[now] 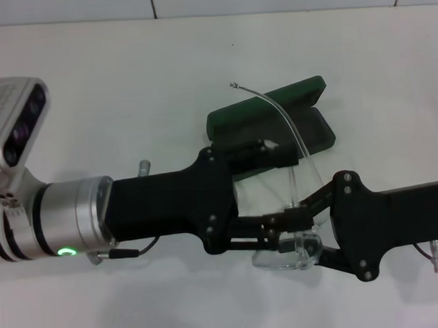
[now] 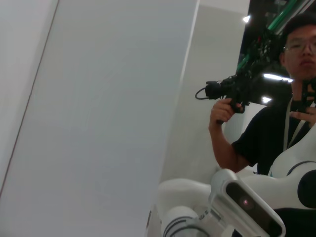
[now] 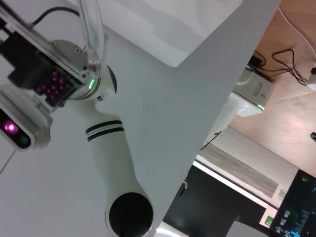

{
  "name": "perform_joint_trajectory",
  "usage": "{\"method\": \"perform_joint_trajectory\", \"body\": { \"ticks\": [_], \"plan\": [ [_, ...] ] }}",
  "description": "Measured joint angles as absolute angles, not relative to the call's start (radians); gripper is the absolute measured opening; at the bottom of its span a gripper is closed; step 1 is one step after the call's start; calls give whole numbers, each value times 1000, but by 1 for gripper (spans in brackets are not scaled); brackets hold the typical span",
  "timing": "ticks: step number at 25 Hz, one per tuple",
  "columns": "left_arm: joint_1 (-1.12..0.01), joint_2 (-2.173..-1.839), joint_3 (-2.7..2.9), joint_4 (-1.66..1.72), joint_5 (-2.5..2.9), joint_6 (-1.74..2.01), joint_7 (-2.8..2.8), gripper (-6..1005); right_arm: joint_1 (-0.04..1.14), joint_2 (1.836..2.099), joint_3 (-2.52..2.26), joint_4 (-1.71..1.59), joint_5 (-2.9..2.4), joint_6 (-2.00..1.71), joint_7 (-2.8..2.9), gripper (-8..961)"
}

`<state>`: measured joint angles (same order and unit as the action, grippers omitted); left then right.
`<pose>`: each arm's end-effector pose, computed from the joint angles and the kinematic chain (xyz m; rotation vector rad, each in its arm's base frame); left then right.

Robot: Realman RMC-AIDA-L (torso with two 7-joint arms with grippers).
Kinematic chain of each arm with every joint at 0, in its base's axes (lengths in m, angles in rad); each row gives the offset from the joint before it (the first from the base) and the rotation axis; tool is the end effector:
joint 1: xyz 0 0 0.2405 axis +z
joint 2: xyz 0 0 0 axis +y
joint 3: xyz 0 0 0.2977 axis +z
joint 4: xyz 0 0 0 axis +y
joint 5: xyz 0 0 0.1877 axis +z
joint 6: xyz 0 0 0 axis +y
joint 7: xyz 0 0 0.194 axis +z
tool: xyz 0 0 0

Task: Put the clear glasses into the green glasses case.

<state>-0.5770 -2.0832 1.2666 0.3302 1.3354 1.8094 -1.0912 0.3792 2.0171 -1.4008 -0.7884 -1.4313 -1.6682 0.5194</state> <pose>-0.1684 0.2749 -0.0938 2.6860 0.3102 1.3291 0.2045 0.2634 -0.0800 -2.6970 -0.8691 0.9122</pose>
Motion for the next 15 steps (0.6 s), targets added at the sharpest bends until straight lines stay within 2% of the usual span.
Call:
{"method": "perform_joint_trajectory", "body": {
  "ticks": [15],
  "plan": [
    [-588,-2077,1264,348,1411,1810,-1207,812,386,2022,-1412,-788,-1432,-1682,518,123]
  ]
}}
